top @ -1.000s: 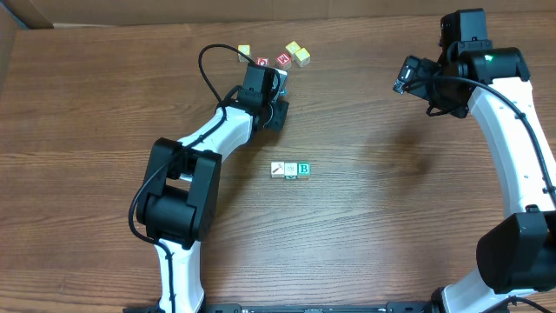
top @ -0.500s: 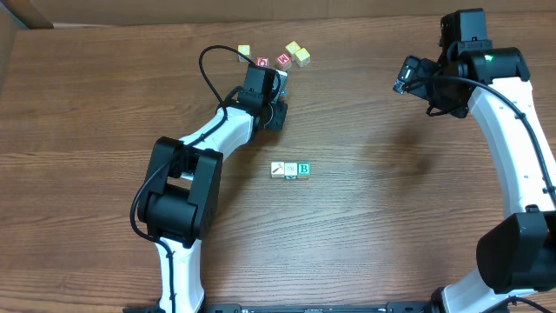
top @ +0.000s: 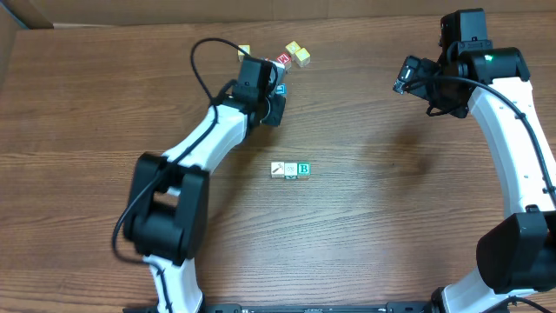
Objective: Flip 4 blocks
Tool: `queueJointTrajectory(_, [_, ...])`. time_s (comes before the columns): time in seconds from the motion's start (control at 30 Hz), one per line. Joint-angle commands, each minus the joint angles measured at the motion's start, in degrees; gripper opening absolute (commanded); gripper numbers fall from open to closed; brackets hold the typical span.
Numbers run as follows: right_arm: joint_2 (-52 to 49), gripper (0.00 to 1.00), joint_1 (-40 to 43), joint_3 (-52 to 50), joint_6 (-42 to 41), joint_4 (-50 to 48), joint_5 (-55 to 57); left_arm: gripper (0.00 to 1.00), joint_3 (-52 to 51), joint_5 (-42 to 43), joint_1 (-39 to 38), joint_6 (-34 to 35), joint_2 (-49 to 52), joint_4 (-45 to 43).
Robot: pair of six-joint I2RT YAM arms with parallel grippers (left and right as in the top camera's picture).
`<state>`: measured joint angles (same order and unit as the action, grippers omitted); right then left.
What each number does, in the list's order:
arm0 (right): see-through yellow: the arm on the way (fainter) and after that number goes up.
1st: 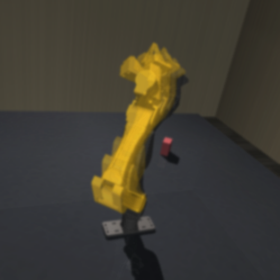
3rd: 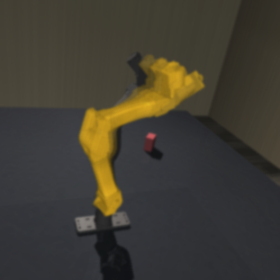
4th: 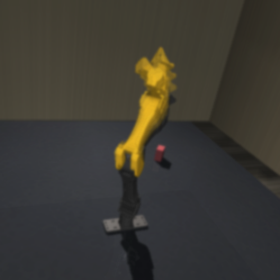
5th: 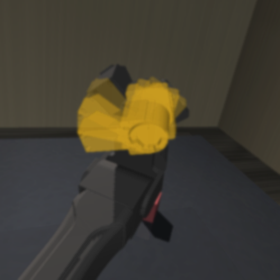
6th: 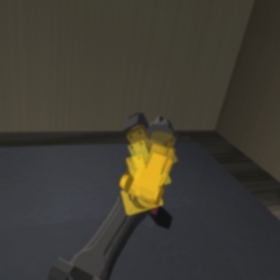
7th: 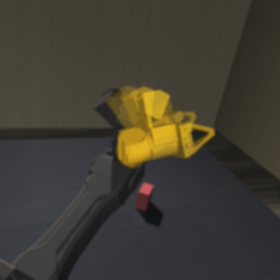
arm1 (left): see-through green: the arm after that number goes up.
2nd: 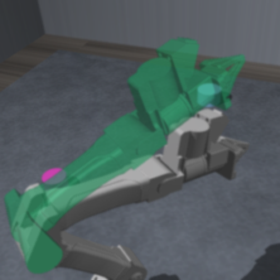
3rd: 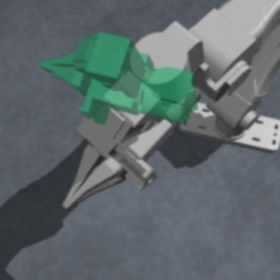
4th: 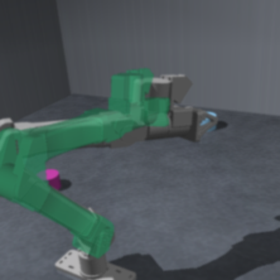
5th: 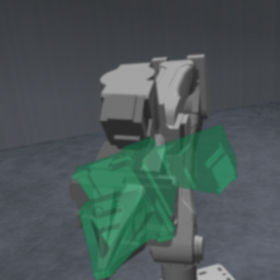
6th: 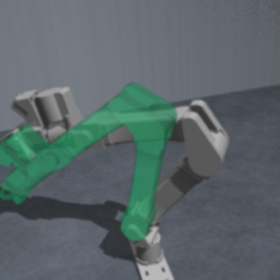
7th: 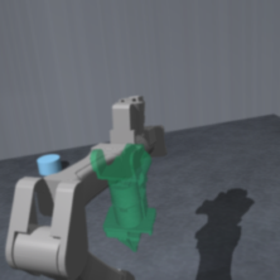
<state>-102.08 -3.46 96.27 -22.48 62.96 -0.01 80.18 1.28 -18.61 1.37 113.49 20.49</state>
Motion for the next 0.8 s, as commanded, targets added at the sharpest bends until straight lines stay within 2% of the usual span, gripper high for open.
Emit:
queueJointTrajectory(0.0, [0.7,1.0,0.02,0.09,-0.26,-0.28,-0.04,0.27,0.98,-0.2,0.11,3.13,-7.72,3.28])
queueJointTrajectory(0.23, [0.7,1.0,0.02,0.09,-0.26,-0.28,-0.04,0.29,0.98,-0.22,0.11,8.63,-15.76,16.46])
queueJointTrajectory(0.4, [0.7,1.0,0.02,0.09,-0.26,-0.28,-0.04,0.27,0.94,-0.76,0.11,11.17,-17.18,27.3])
queueJointTrajectory(0.57, [0.7,1.0,0.02,0.09,-0.26,-0.28,-0.04,0.29,-0.63,-5.92,0.11,13.0,-16.26,31.26])
queueJointTrajectory(0.67, [0.7,1.0,0.02,0.09,-0.26,-0.28,-0.04,0.36,-3.04,-6.36,0.11,13.0,-15.65,28.87])
queueJointTrajectory(0.77, [0.7,1.0,0.02,0.09,-0.26,-0.26,-0.04,0.56,-5.01,-5.27,0.11,14.01,-14.91,24.76])
